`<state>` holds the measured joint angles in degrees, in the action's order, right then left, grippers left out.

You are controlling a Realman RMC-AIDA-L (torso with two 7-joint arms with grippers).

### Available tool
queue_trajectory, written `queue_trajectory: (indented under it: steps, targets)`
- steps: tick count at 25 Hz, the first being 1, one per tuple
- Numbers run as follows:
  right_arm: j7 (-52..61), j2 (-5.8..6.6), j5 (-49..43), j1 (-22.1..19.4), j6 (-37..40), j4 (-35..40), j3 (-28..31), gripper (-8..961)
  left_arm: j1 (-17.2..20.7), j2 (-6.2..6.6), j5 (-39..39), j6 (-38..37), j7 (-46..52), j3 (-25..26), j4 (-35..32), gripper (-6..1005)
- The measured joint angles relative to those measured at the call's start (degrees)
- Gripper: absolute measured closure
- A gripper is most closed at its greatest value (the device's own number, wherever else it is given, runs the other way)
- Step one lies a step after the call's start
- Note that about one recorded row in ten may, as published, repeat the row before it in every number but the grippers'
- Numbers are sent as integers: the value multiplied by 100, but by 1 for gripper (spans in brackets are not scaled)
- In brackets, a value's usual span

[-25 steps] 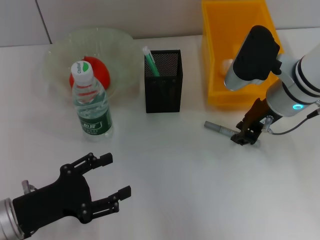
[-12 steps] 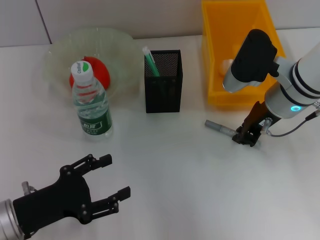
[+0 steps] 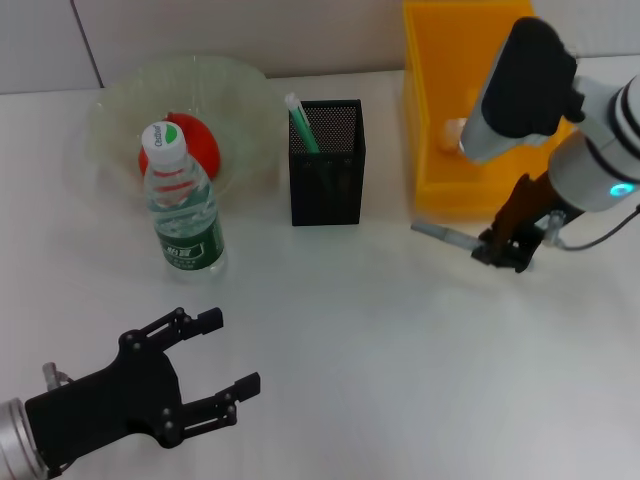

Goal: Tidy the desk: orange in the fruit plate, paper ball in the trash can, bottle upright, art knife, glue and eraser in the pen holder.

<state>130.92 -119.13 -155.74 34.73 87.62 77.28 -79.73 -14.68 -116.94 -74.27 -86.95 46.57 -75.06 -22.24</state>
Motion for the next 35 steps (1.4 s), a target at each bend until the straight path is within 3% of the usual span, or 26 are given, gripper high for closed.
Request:
queue_trajectory:
  steps: [6, 12, 19, 27, 35]
  targets:
    - [-167, 2, -546, -114, 404, 1306, -112, 815, -12, -26, 0, 2, -16, 30, 15, 155]
    - [-498, 8, -1153, -54, 398, 1951, -548, 815, 5, -40, 14, 3, -44, 52, -2, 155]
    - [-1638, 15, -1169, -20, -4, 2542, -568, 814, -40, -105, 33, 91, -43, 54, -7, 155]
    - [-3278, 13, -1171, -219, -1178, 2468, -695, 814, -50, -144, 49, 123, -44, 58, -9, 155]
    - [-3694, 304, -1170, 210, -1225, 2098, -1091, 816, -4, -149, 63, 113, -9, 132, -104, 155]
